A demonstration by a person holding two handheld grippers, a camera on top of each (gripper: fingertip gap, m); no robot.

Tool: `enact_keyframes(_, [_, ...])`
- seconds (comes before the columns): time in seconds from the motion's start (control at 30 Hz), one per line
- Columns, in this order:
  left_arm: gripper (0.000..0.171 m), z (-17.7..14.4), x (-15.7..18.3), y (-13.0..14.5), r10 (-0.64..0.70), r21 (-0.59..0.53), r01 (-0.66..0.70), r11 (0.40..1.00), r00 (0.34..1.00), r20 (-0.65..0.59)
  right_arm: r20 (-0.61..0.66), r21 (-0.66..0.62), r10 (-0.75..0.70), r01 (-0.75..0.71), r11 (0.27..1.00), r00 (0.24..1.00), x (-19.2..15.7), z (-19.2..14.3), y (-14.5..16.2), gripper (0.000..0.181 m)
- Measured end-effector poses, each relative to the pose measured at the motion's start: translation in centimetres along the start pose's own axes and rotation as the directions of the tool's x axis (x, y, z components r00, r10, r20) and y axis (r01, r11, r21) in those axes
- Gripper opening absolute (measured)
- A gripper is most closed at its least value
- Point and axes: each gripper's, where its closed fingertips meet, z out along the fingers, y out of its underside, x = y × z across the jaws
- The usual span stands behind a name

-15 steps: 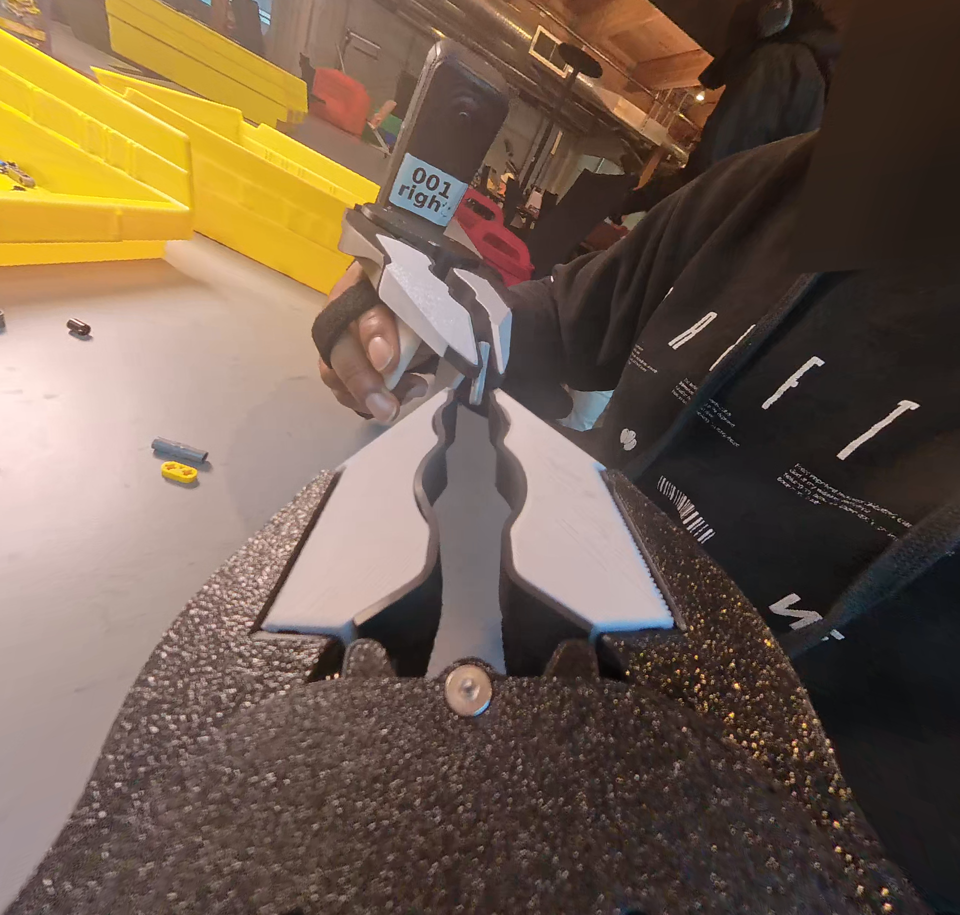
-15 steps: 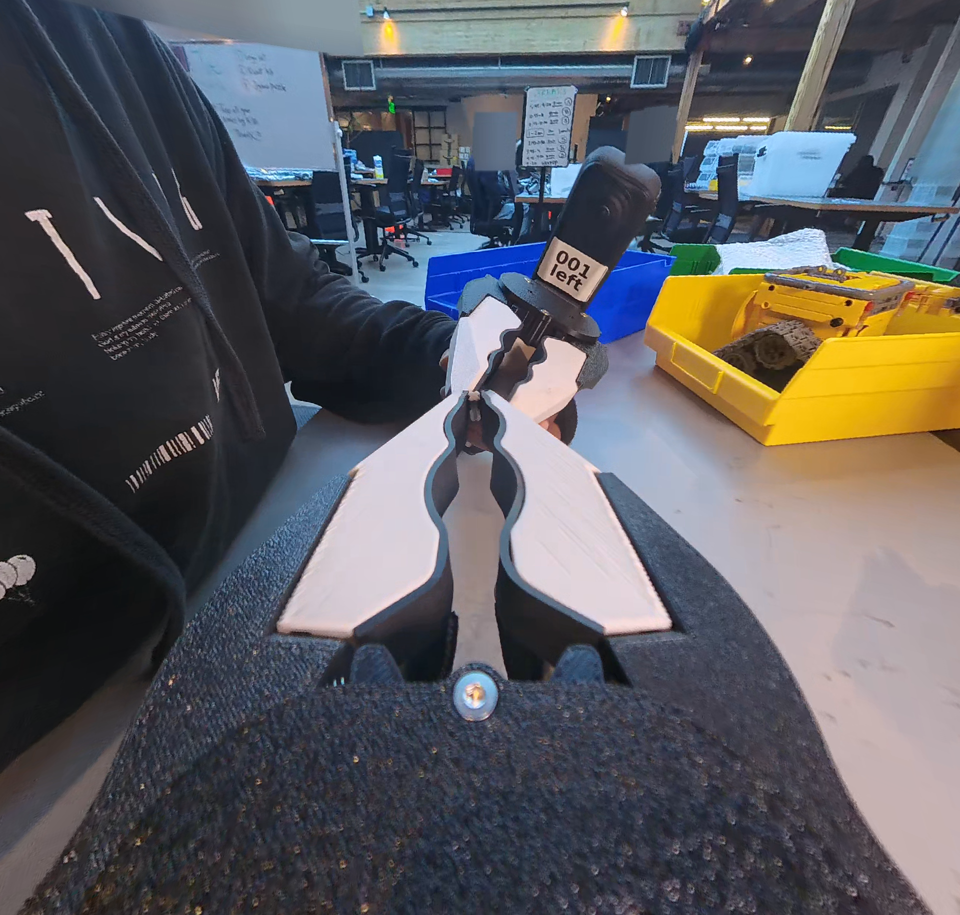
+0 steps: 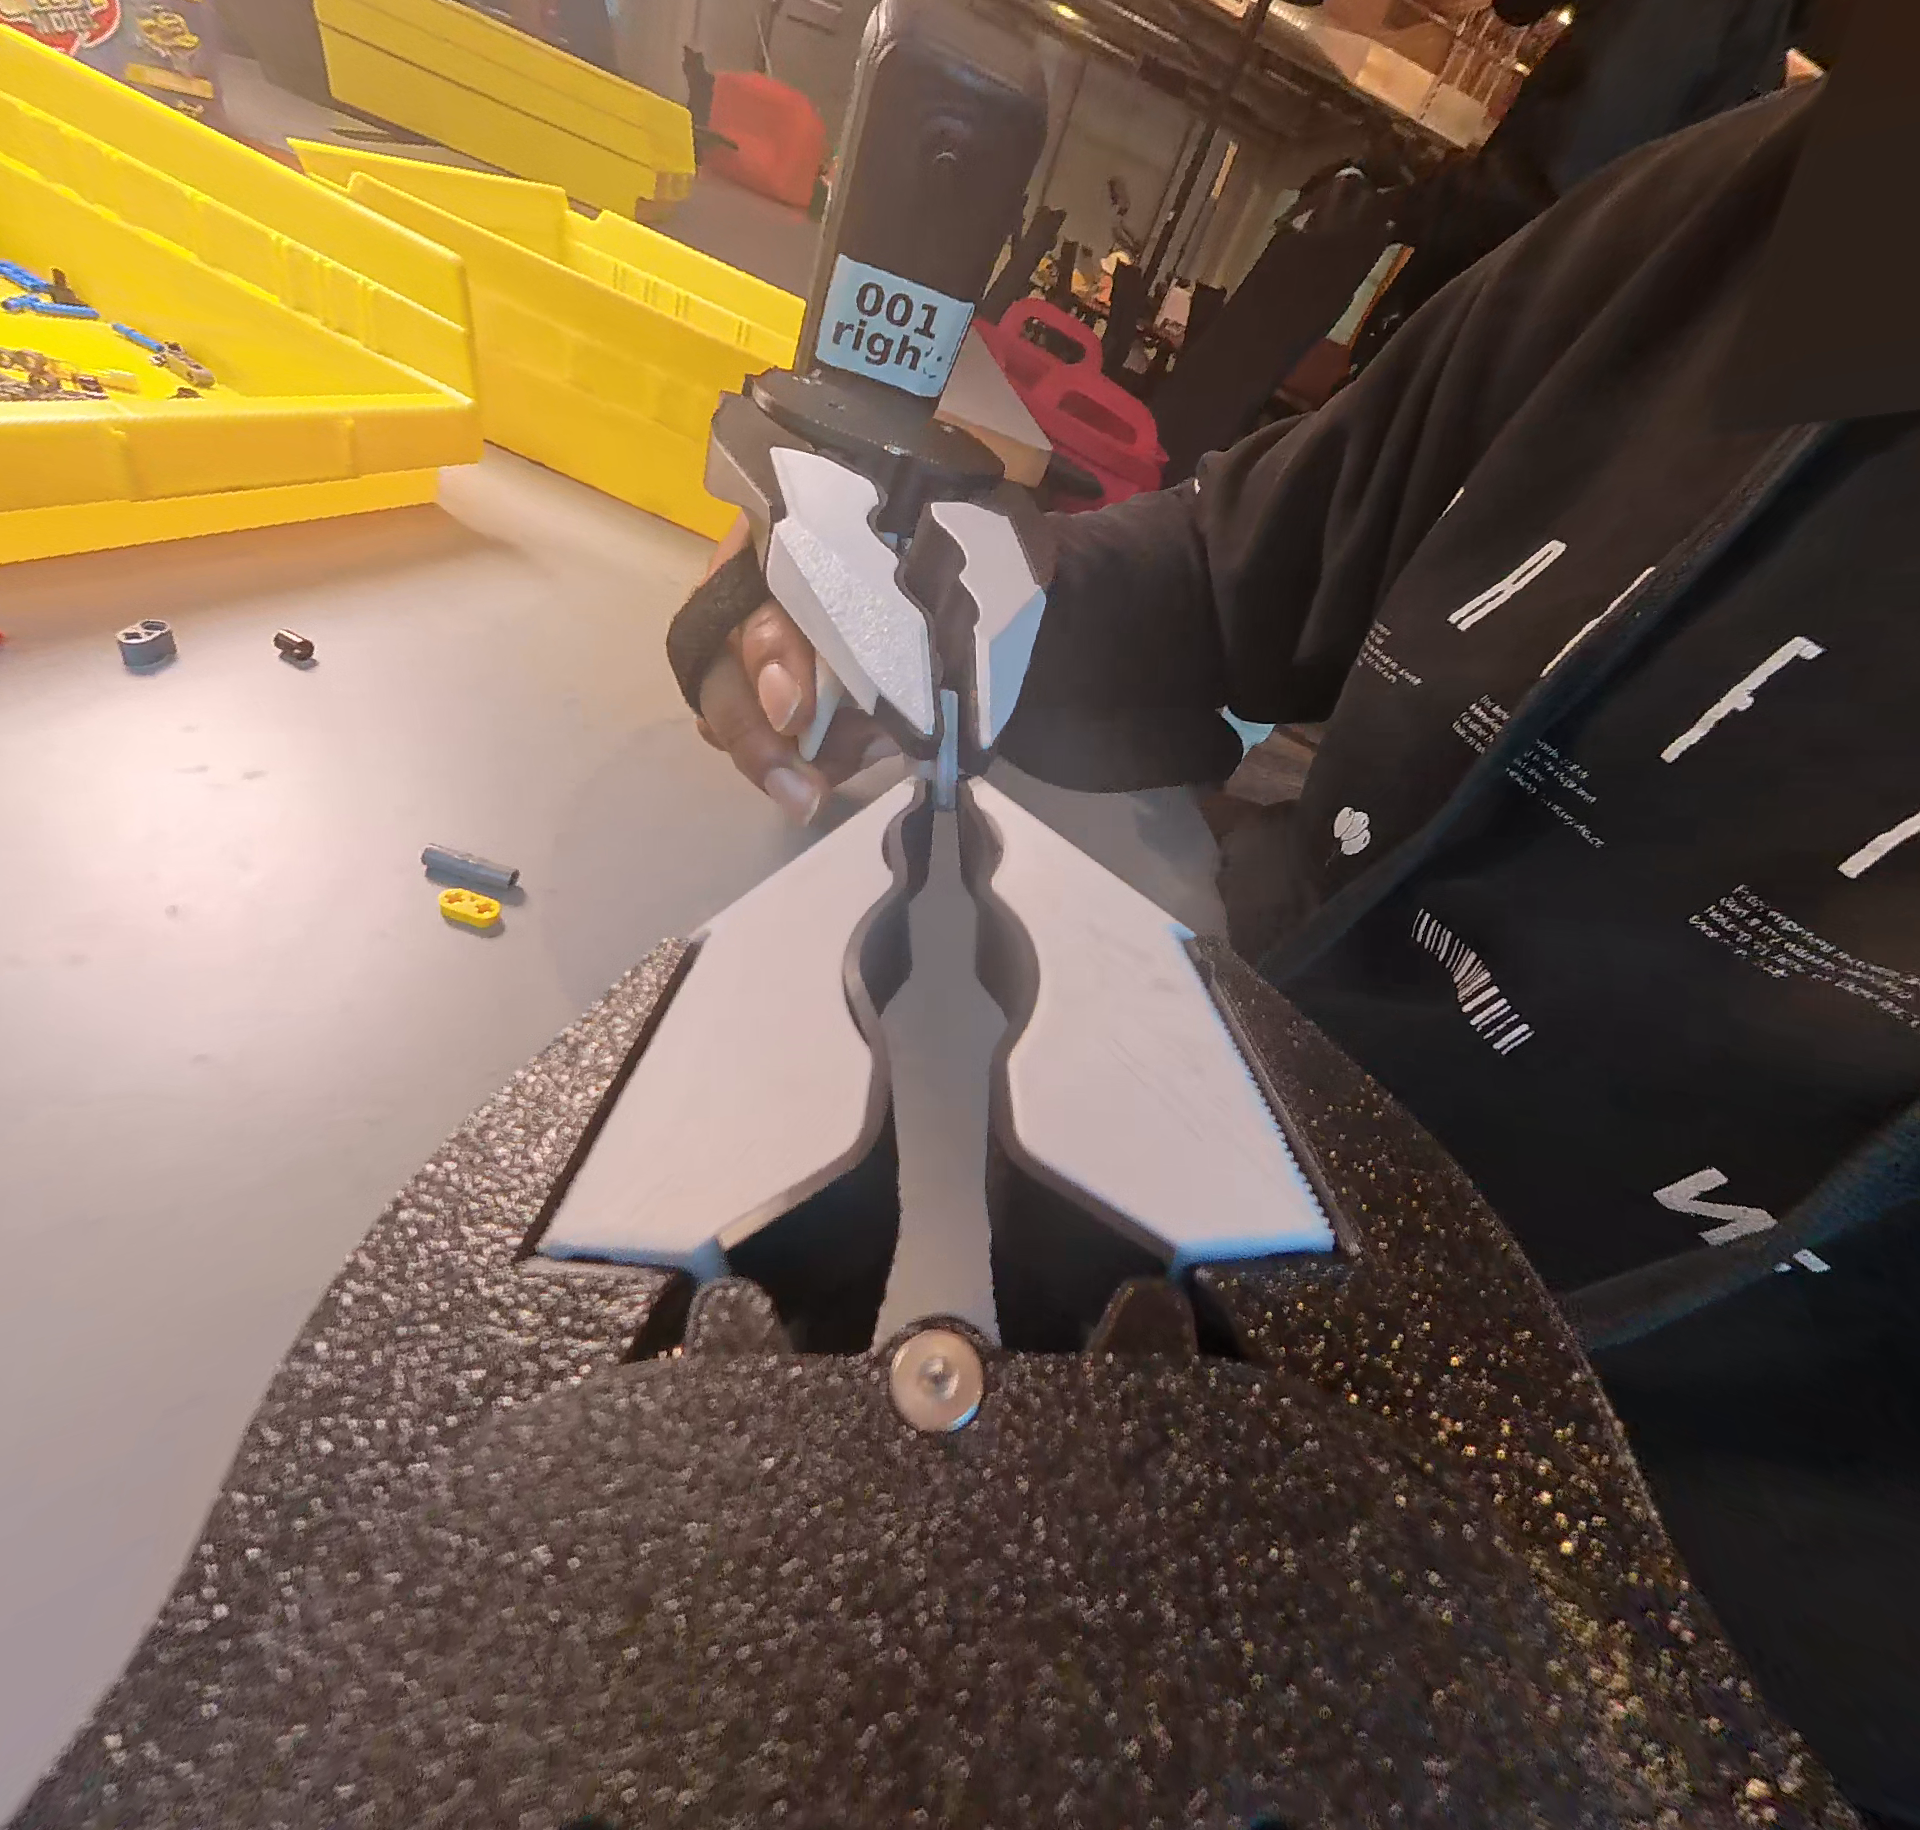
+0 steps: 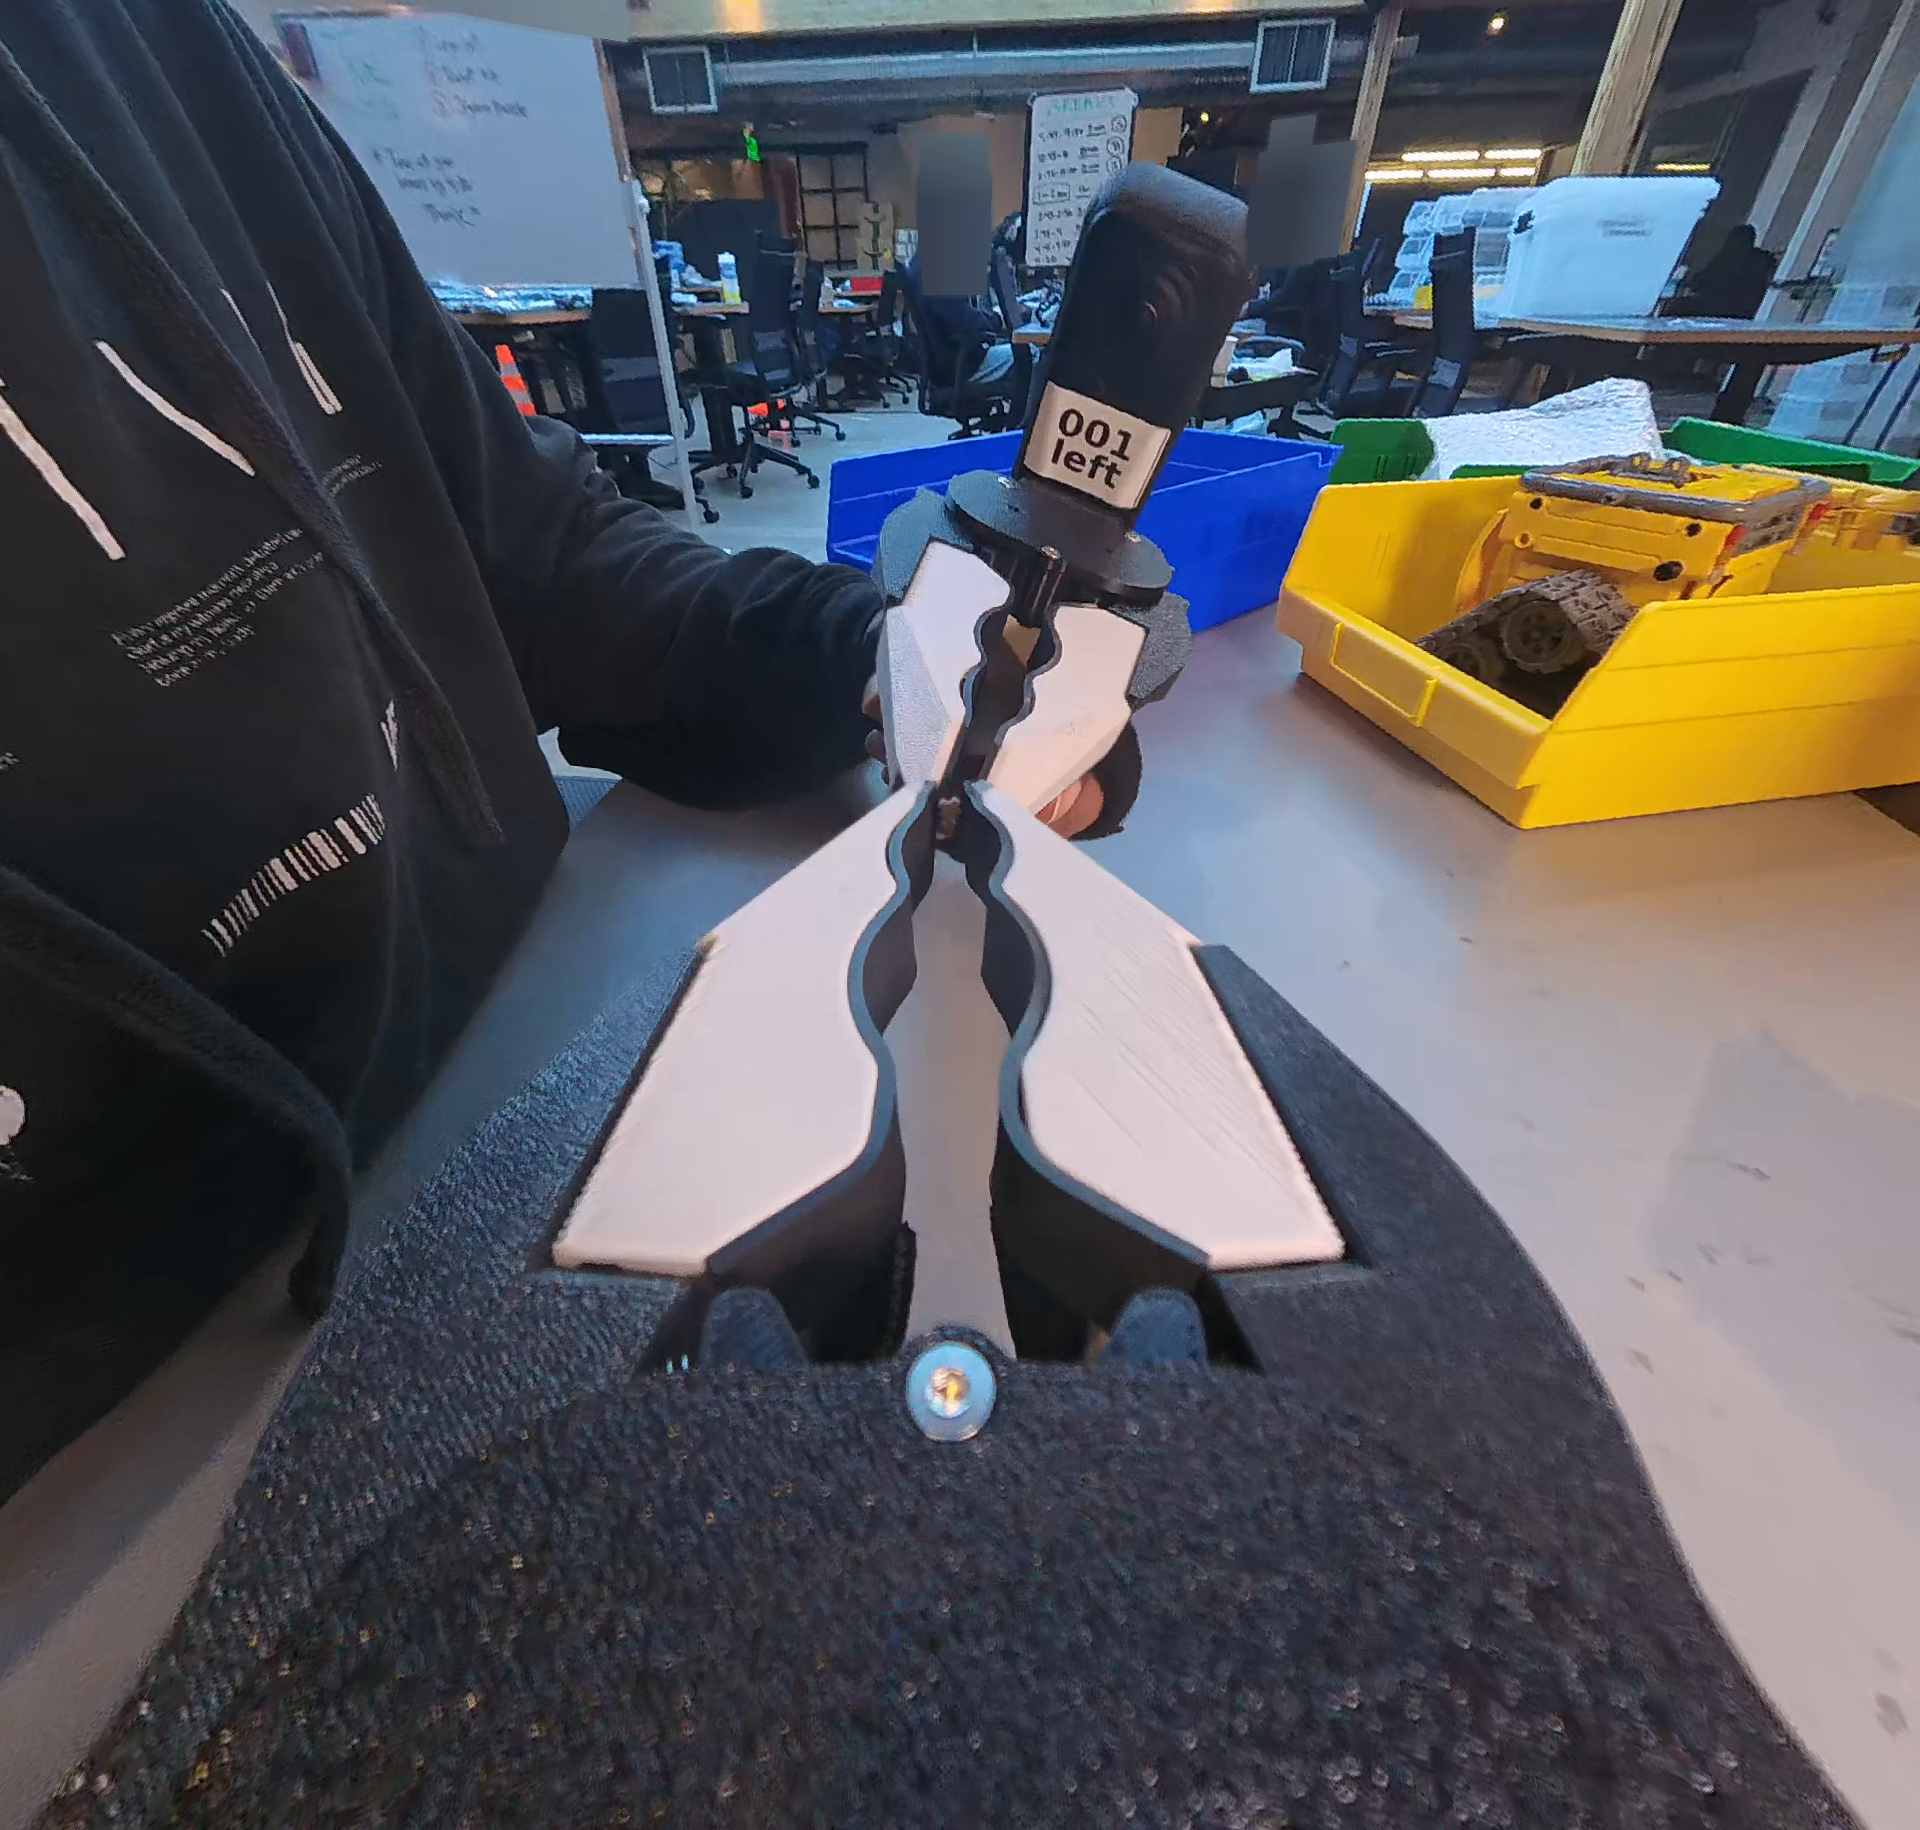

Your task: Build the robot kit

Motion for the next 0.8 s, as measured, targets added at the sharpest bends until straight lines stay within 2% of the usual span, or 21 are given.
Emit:
enact_keyframes(0.37, [0.003, -1.1, -1.6, 0.5, 0.045, -0.054, -0.039, 0.998, 0.993, 0.111, -0.057, -0.122, -0.055, 0.048, 0.991, 0.997, 1.1, -0.2, 1.8, 0.0])
enact_keyframes(0.43, [0.003, -1.6, -3.1, 1.5, 0.102, -0.138, -0.074, 0.988, 0.973, 0.206, -0.118, -0.224, -0.081, 0.052, 0.973, 0.99, 2.5, -0.7, 3.3, 0.0])
enact_keyframes(0.53, [0.003, -3.3, -6.3, 4.0, 0.269, -0.373, -0.125, 0.919, 0.892, 0.363, -0.177, -0.433, -0.159, 0.068, 0.899, 0.971, 4.5, -2.3, 6.6, 0.007])
enact_keyframes(0.63, [0.003, -4.8, -8.2, 5.3, 0.3, -0.493, -0.08, 0.866, 0.872, 0.386, -0.177, -0.493, -0.124, 0.021, 0.87, 0.976, 4.7, -2.9, 8.0, 0.013])
enact_keyframes(0.8, [0.003, -5.2, -9.6, 7.9, 0.248, -0.564, 0.0, 0.826, 0.898, 0.364, -0.169, -0.549, -0.124, 0.011, 0.835, 0.978, 4.6, -3.3, 9.2, 0.016])
